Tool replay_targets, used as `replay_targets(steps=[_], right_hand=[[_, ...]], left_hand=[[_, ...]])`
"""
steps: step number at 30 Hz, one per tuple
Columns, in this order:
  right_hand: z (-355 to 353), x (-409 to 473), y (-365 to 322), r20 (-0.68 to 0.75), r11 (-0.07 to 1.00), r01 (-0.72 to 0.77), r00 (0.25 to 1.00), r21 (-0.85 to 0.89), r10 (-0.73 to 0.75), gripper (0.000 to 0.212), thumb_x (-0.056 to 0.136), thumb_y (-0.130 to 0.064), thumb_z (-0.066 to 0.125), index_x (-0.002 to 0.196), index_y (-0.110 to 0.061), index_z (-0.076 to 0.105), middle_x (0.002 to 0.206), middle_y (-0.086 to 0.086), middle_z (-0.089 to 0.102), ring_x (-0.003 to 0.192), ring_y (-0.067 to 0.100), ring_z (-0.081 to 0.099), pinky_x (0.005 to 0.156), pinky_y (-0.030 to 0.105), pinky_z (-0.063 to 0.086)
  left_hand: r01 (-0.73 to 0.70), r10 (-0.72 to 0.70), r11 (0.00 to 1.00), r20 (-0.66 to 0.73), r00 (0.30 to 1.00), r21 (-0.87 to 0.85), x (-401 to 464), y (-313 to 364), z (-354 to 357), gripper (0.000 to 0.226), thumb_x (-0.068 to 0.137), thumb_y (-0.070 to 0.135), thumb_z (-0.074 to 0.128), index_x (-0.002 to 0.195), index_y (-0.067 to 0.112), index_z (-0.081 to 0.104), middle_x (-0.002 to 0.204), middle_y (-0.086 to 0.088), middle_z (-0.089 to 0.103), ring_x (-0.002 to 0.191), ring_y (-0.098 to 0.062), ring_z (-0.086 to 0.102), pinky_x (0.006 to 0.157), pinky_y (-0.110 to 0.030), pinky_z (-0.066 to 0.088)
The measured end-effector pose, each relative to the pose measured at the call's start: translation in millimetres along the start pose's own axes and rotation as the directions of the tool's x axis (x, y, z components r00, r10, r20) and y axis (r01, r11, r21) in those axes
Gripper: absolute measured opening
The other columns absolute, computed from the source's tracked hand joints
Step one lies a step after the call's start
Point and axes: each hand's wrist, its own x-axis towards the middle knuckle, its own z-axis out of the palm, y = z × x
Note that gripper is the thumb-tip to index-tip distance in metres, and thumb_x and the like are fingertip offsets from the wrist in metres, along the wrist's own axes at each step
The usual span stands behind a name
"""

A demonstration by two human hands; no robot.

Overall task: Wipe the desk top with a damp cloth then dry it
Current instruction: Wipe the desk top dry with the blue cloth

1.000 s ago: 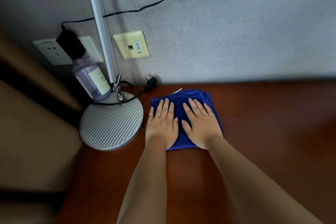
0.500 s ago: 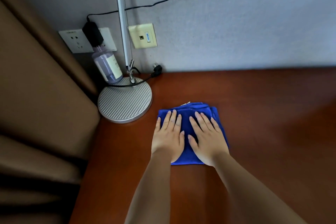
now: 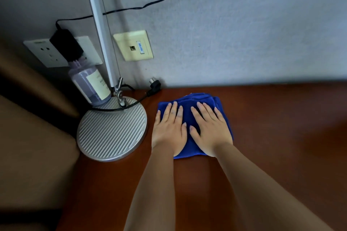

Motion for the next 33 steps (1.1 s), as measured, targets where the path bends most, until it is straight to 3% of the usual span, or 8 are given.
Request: replay_targets(steps=[7, 13, 30, 33], right_hand=[[-2.2, 54.9, 15.6, -0.010, 1.000, 0.009, 1.000, 0.014, -0.009, 0.087, 0.075, -0.055, -0.008, 0.154, -0.024, 0.011, 0.162, -0.003, 0.002, 0.148, 0.012, -0.005, 0.119, 0.034, -0.009], [-1.9, 57.2, 20.1, 0.014, 0.999, 0.046, 0.999, -0.005, -0.046, 0.089, 0.075, -0.056, -0.010, 0.154, -0.022, 0.010, 0.162, -0.001, 0.002, 0.148, 0.013, -0.004, 0.119, 0.033, -0.008], [9.4, -160.4, -28.7, 0.041, 0.999, -0.033, 0.999, 0.023, 0.032, 0.084, 0.080, -0.055, -0.007, 0.153, -0.020, 0.011, 0.161, 0.000, 0.005, 0.148, 0.014, -0.001, 0.119, 0.033, -0.007], [10.0, -191.3, -37.4, 0.057, 0.998, -0.055, 0.997, 0.023, 0.053, 0.083, 0.079, -0.055, -0.008, 0.154, -0.021, 0.008, 0.162, -0.001, 0.001, 0.148, 0.013, -0.005, 0.119, 0.033, -0.008]], left_hand=[[0.020, -0.020, 1.000, 0.008, 1.000, 0.016, 54.2, -4.5, -7.5, 0.057, 0.104, 0.037, 0.012, 0.154, 0.018, -0.007, 0.161, 0.000, -0.015, 0.147, -0.015, -0.017, 0.120, -0.040, -0.007], [0.038, -0.039, 0.999, 0.027, 0.999, 0.027, 49.8, -2.2, -7.3, 0.058, 0.104, 0.037, 0.011, 0.154, 0.015, -0.008, 0.161, -0.002, -0.014, 0.147, -0.016, -0.017, 0.120, -0.041, -0.008], [-0.057, 0.057, 0.998, 0.051, 0.997, 0.008, -152.9, 33.7, 17.2, 0.058, 0.104, 0.038, 0.011, 0.153, 0.014, -0.009, 0.161, -0.002, -0.015, 0.147, -0.018, -0.018, 0.119, -0.041, -0.011], [-0.079, 0.078, 0.997, 0.063, 0.995, 0.019, -180.8, 37.0, 22.8, 0.062, 0.098, 0.042, -0.004, 0.153, 0.015, -0.011, 0.161, -0.002, -0.015, 0.147, -0.017, -0.019, 0.117, -0.041, -0.013]])
